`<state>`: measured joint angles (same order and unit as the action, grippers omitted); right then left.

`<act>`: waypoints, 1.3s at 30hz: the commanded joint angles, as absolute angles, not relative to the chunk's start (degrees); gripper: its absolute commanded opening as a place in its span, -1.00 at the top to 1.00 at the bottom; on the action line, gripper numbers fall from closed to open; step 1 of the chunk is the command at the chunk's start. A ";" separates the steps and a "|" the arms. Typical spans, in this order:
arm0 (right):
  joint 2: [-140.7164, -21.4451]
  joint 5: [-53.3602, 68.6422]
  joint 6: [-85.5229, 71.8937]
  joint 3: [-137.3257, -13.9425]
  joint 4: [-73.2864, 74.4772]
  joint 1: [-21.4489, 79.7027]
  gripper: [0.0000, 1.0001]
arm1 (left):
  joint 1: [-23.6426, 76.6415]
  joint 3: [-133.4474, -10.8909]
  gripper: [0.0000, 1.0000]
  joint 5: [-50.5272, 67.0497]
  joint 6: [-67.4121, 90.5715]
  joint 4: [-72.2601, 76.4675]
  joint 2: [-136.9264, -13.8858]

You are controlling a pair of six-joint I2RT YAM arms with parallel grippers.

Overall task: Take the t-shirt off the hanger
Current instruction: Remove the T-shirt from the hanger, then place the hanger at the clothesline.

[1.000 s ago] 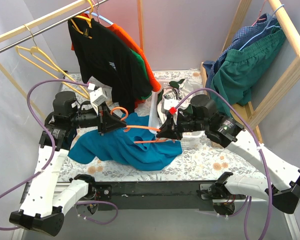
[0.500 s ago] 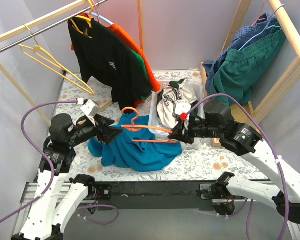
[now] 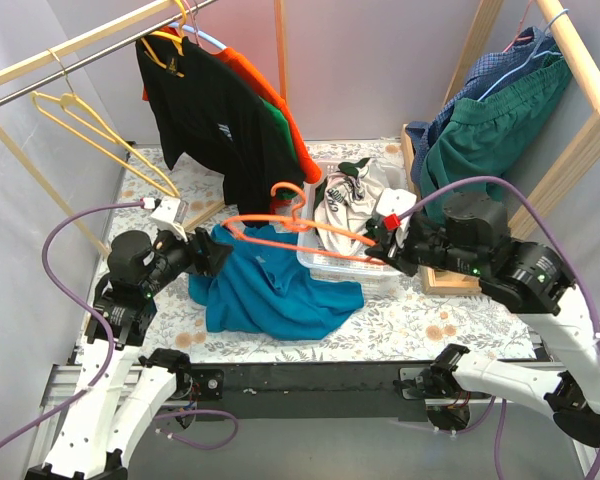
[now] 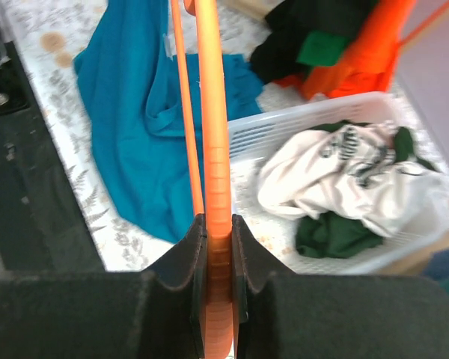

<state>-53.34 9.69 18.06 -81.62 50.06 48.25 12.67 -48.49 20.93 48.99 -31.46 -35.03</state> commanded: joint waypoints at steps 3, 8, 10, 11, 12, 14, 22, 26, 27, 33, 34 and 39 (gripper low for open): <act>-54.93 -1.91 21.53 -91.74 50.19 48.16 0.97 | 12.74 -49.39 -0.22 5.31 52.03 -31.20 -35.42; -57.65 6.14 22.06 -94.57 46.33 48.16 0.97 | 12.75 -50.27 0.13 1.84 53.88 -31.55 -37.52; -59.85 9.13 21.80 -94.66 41.96 48.16 0.97 | 12.75 -50.45 0.13 3.59 55.01 -31.38 -37.97; -60.72 9.84 21.36 -94.48 40.36 48.16 0.97 | 12.74 -50.45 0.12 4.21 55.28 -30.85 -37.97; -62.39 10.37 21.10 -94.40 38.08 48.16 0.97 | 12.74 -50.45 0.07 4.65 55.63 -30.68 -37.88; -63.80 9.67 19.61 -94.04 31.77 48.16 0.97 | 12.83 -50.54 0.00 5.71 56.60 -30.59 -37.53; -73.03 6.15 15.65 -94.83 13.81 48.16 0.97 | 12.83 -51.06 -0.14 11.24 57.74 -30.94 -34.81; -79.18 7.21 13.89 -99.66 8.19 48.25 0.97 | 12.74 -51.06 -0.18 13.88 59.49 -30.59 -34.02; -81.97 7.29 13.71 -101.76 7.13 48.25 0.97 | 12.83 -51.06 -0.18 14.41 59.94 -30.50 -33.93; -93.75 6.77 12.04 -111.87 0.97 48.78 0.97 | 12.74 -50.19 -0.27 15.47 62.31 -30.23 -32.44; -95.26 6.68 12.04 -115.37 0.71 48.95 0.97 | 12.74 -50.10 -0.27 15.64 62.49 -30.32 -32.17; -105.44 5.98 12.13 -126.72 0.62 49.74 0.97 | 12.83 -50.80 -0.29 16.52 63.02 -30.32 -31.20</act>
<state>-100.51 6.83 13.43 -117.49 8.75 48.84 12.67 -48.93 14.70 62.00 -31.18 -32.25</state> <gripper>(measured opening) 0.167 0.644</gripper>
